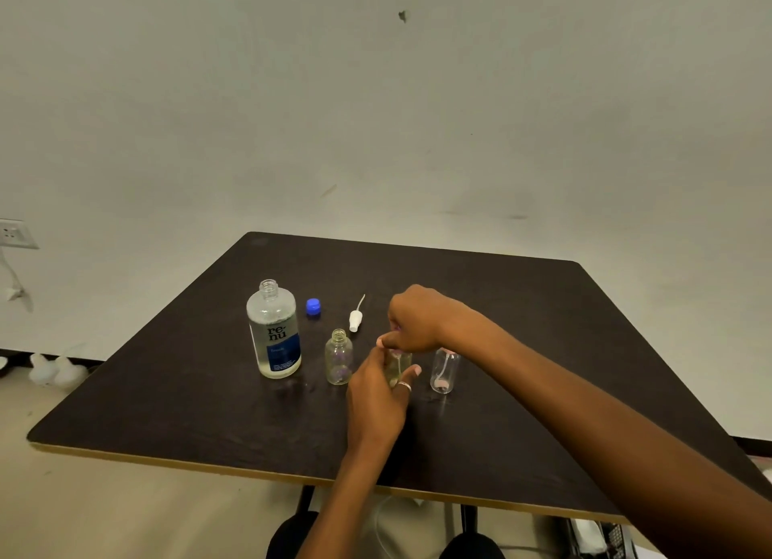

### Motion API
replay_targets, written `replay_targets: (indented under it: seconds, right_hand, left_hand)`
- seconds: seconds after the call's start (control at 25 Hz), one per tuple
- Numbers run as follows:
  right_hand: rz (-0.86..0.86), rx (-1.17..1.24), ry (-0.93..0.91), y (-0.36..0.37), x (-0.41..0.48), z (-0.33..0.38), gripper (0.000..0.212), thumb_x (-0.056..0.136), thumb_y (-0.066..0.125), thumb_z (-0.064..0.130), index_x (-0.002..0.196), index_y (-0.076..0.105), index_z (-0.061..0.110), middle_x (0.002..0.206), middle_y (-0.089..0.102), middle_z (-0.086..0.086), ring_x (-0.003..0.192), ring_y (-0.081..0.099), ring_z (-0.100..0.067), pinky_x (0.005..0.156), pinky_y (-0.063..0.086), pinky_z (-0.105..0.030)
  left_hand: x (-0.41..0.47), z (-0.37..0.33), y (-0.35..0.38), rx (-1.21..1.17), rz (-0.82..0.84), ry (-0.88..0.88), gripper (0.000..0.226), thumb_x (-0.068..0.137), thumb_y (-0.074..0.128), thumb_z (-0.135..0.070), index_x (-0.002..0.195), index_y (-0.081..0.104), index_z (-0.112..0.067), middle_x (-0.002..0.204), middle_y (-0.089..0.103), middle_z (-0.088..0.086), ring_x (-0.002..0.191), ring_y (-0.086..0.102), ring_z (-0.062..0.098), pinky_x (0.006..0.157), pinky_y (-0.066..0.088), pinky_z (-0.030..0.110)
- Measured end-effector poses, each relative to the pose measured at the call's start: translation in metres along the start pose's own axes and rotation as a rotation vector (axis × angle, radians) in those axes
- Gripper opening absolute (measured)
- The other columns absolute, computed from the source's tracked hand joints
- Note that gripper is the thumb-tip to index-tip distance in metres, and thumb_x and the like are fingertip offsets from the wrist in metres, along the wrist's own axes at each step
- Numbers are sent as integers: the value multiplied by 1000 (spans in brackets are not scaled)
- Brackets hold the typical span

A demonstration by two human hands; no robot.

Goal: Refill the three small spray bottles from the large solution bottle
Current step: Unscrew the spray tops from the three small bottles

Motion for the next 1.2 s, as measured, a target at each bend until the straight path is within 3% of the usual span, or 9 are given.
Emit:
replay_targets:
  seconds: [0.16,0.36,0.52,0.64,0.76,0.88,1.04,1.12,1.2]
  right_hand:
    - [-40,-12,1,-1,-2,2,51,91,60,45,55,45,13,55,49,-2,52,50,-15,49,34,-24]
    - [-53,-21,-63,3,-4,8,45,93,61,31,58,39,15,57,45,-1,52,46,-14,52,37,-24]
    - [-20,-45,-148,4,-5,10,11,86,61,13,77,66,9,75,65,-5,69,59,-21,58,45,-28]
    - [31,3,-202,3,-10,14,19,82,61,6,95,70,17,93,68,1,80,58,-15,71,50,-29]
    - [5,-3,-152,-4,-10,12,18,86,65,25,102,68,18,95,67,1,88,62,-18,75,53,-32]
    - [-39,-107,-29,-6,-9,9,40,93,57,44,68,52,13,65,50,0,62,55,-17,61,48,-29]
    - [-2,-168,-58,0,-10,16,23,92,60,30,86,58,7,69,48,-1,69,58,-19,67,54,-31]
    - [27,-119,-90,0,-8,15,8,88,62,18,89,63,10,80,58,-4,74,61,-20,69,56,-33]
    - [44,-69,-135,-2,-8,16,12,82,60,7,88,66,15,87,63,-4,79,62,-21,70,54,-33]
  left_hand:
    - [0,6,1,1,-33,19,34,88,74,-35,118,63,-25,84,64,-11,80,63,5,67,44,11]
    - [1,8,1,5,-42,33,32,87,75,-36,116,65,-27,85,65,-13,80,62,1,64,43,9]
    - [2,9,2,-15,-25,25,30,86,75,-35,114,63,-33,87,67,-13,82,63,-3,66,45,10]
    - [2,10,0,-35,-41,21,26,84,78,-35,106,66,-30,82,65,-16,84,61,-8,64,44,5]
    - [1,8,-1,-63,-45,35,29,84,79,-33,107,63,-38,77,63,-17,78,61,-8,63,43,7]
    - [1,7,-1,-56,-38,69,37,84,78,-35,116,60,-42,77,65,-14,72,61,-2,65,46,11]
    - [1,9,0,-76,-39,67,37,84,78,-35,117,61,-41,95,69,-20,91,64,-5,74,47,7]
    - [2,10,-1,-63,-59,54,34,83,79,-34,115,65,-33,91,68,-17,87,63,-6,70,46,6]
    - [3,12,-1,-43,-66,58,28,83,79,-35,107,67,-30,83,66,-16,81,63,-5,65,46,7]
Point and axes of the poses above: each hand's wrist, its own x-axis towards the middle knuckle, its own y-axis out of the palm, z = x × y, the point moved 7 cm from there along x, towards the middle knuckle
